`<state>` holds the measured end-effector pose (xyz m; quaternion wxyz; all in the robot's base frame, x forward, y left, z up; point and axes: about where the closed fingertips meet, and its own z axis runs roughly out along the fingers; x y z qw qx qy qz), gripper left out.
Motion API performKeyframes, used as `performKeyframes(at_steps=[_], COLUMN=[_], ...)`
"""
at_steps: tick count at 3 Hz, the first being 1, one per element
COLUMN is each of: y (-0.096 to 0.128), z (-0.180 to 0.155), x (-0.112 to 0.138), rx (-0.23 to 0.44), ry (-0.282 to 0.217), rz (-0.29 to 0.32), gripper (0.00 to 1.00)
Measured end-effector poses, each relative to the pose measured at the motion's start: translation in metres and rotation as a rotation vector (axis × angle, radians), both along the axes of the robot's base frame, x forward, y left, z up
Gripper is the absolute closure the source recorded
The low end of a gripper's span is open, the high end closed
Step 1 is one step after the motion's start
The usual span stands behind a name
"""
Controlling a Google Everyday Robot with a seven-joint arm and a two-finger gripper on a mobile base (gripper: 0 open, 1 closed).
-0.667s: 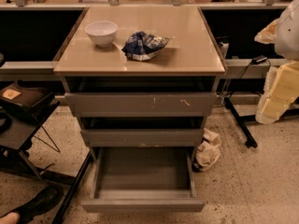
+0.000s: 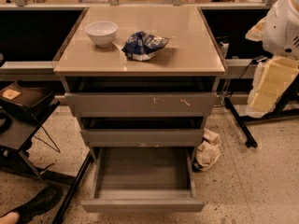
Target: Place blue chip bag into bottom drawer
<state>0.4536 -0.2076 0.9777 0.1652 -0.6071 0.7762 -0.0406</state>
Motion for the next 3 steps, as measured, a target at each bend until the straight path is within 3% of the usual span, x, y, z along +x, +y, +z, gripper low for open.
performKeyframes(at_steps=[1,2,3], y=[0.031,0.031,0.056], z=[-0.010,-0.010,-0.001], x=[0.055,0.055,0.077], rx=[0.029,0.029,0.075], ry=[0.018,0.018,0.003], rz=[0.041,0.041,0.135], gripper=[0.00,0.00,0.00])
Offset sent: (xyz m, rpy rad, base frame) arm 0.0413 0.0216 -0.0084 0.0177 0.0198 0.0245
